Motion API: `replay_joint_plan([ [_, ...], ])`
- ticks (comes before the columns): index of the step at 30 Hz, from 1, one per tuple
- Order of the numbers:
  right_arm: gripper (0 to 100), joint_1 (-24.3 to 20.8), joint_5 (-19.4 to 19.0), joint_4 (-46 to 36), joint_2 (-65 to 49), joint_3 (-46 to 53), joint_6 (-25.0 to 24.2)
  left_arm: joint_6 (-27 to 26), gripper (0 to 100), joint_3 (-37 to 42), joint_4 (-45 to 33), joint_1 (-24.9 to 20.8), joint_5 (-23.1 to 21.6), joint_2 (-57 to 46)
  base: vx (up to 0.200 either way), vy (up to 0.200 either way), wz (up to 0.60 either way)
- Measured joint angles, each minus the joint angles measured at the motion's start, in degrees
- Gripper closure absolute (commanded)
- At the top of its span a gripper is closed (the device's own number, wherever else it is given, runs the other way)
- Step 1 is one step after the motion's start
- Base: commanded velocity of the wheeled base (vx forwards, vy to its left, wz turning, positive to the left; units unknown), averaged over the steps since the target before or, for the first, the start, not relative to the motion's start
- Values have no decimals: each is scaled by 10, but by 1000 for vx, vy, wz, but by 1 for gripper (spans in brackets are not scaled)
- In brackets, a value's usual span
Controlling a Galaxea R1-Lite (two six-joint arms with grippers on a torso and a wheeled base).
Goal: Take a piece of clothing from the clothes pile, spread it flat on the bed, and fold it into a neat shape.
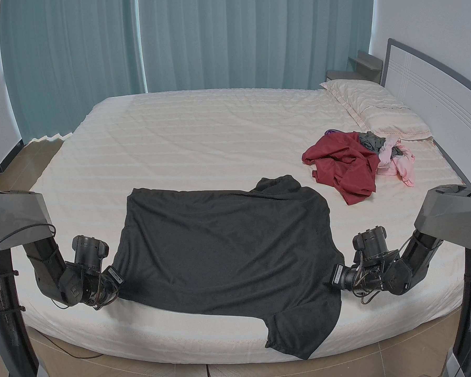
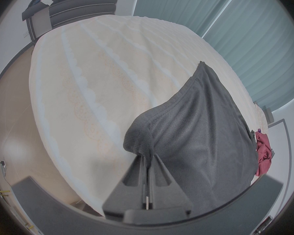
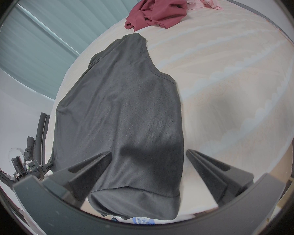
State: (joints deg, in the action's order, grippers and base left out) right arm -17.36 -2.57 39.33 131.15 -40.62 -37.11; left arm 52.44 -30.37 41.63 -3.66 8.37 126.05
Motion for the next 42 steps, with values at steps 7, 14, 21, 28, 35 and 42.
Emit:
replay_joint_plan([
  [7,100,16,1,3,7,-41,-1,-1,100,3,0,0,0,-1,0,0,0],
  [14,100,23,23,-2,12,-114,4,-1,100,5,0,0,2,1,0,0,0],
  [21,100,25,27,-4,29,-171,15,-1,100,4,1,7,2,4,0,0,0],
  [28,0,24,28,-3,53,-190,20,-1,100,4,24,10,3,14,0,0,0],
  [35,0,49,28,-4,54,-181,20,-1,100,9,31,10,3,22,0,0,0],
  [42,0,82,26,1,10,-113,5,-1,100,10,33,10,2,23,0,0,0],
])
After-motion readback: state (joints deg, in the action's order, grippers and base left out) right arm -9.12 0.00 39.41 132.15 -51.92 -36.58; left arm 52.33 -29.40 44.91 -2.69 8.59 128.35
